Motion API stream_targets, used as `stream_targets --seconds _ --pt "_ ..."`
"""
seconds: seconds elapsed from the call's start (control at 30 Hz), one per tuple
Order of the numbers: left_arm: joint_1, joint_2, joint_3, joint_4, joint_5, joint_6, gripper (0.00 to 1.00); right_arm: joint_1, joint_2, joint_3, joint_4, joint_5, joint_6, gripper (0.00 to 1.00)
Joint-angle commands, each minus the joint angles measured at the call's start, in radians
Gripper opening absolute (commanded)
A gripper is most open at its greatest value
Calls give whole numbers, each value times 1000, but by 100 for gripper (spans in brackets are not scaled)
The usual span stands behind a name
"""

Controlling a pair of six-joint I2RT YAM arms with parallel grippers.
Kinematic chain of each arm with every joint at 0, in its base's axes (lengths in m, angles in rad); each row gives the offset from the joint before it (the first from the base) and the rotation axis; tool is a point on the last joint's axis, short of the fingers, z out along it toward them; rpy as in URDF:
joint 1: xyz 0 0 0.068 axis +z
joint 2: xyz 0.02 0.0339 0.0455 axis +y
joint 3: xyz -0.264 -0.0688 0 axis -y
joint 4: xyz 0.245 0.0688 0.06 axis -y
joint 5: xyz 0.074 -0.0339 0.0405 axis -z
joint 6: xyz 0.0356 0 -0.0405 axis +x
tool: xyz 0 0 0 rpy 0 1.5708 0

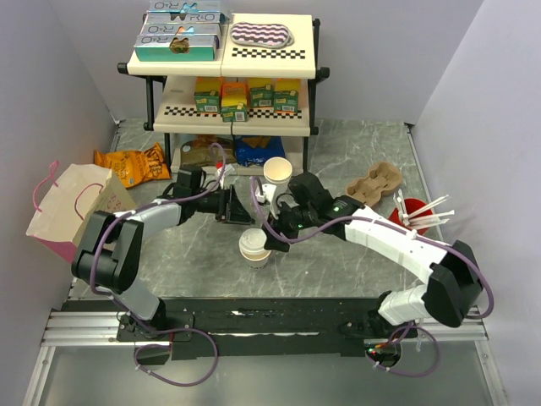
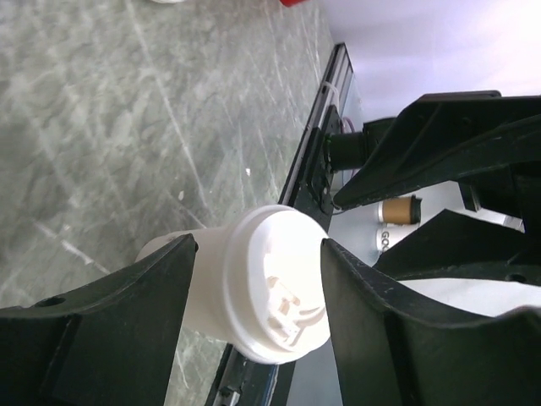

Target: Pack the takeout coffee

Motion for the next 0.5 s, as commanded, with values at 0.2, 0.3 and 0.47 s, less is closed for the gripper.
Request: stream_targets --seconds 0.2,0.3,0.47 --pt "-47 -14 41 -25 57 76 65 3 -102 -55 -10 2 -59 66" --pt "-53 -21 47 -49 66 92 65 4 -104 -67 -6 -1 -67 66" --pt "-56 -29 41 -49 82 92 64 4 -94 -84 7 -13 -71 66"
